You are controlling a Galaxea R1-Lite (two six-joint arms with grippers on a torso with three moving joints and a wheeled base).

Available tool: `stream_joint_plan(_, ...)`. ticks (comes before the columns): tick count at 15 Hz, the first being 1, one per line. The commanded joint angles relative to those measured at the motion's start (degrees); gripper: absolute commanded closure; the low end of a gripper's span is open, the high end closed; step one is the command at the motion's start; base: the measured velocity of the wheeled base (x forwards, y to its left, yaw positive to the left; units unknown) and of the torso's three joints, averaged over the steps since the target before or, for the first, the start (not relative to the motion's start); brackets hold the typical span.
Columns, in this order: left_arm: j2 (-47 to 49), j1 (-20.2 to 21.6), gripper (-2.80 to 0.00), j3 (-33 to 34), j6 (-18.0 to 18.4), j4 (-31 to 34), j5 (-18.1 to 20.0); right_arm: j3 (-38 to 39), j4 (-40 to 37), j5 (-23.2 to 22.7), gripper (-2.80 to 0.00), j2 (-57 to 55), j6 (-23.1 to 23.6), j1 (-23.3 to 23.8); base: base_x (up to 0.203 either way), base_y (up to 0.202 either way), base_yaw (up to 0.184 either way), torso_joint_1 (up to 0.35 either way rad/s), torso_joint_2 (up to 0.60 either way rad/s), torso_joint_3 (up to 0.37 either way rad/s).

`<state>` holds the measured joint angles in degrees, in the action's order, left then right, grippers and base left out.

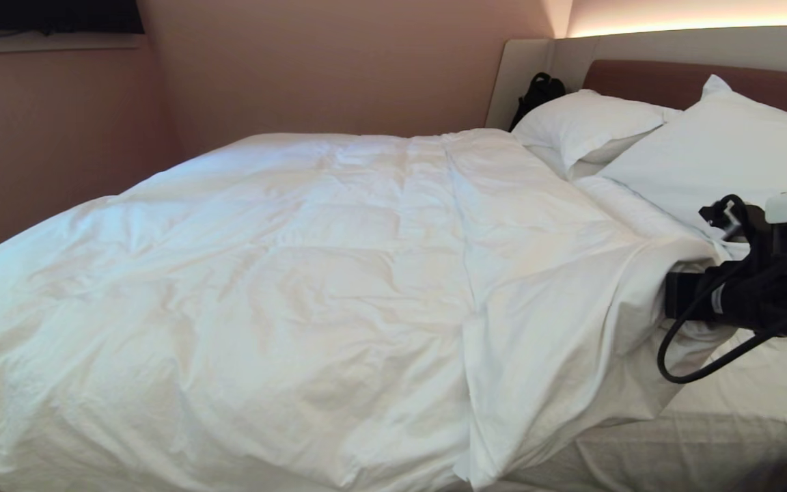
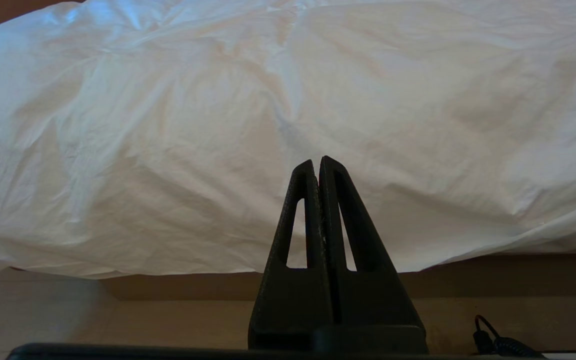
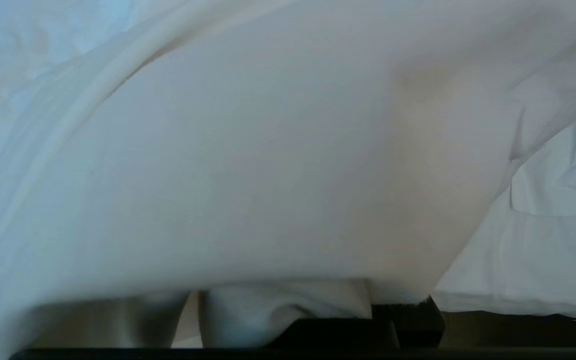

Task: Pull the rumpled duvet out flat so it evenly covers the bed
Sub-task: Flatten the corners of the folded blanket

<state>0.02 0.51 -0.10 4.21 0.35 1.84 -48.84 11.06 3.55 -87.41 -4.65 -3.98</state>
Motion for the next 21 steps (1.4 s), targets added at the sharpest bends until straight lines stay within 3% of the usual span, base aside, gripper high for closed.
stream_joint_plan(1, -0.02, 0.02, 0.0, 0.01, 0.01, 0.0, 0.0, 0.63, -1.2, 0.48, 0.0, -0.47, -0.06, -0.5, 0.0, 0.0, 0.0, 0.0, 0.0, 0.0)
stream_joint_plan(3, -0.02, 0.02, 0.0, 0.01, 0.01, 0.0, 0.0, 1.29, -1.34, 0.68, 0.0, -2.41, 0.03, -0.34, 0.0, 0.0, 0.0, 0.0, 0.0, 0.0)
stream_joint_plan(4, -0.02, 0.02, 0.0, 0.01, 0.01, 0.0, 0.0, 1.29, -1.3, 0.67, -2.8, -3.03, 0.08, -0.24, 0.0, 0.0, 0.0, 0.0, 0.0, 0.0)
stream_joint_plan(9, -0.02, 0.02, 0.0, 0.01, 0.01, 0.0, 0.0, -0.49, -0.77, 0.67, -2.8, -9.64, 0.08, 1.09, 0.0, 0.0, 0.0, 0.0, 0.0, 0.0)
stream_joint_plan(16, -0.02, 0.02, 0.0, 0.01, 0.01, 0.0, 0.0, -10.3, -0.83, 0.67, -2.8, -18.86, -0.09, 2.54, 0.0, 0.0, 0.0, 0.0, 0.0, 0.0)
stream_joint_plan(21, -0.02, 0.02, 0.0, 0.01, 0.01, 0.0, 0.0, -9.11, -1.34, 1.35, -2.8, -19.46, -0.27, 3.71, 0.0, 0.0, 0.0, 0.0, 0.0, 0.0)
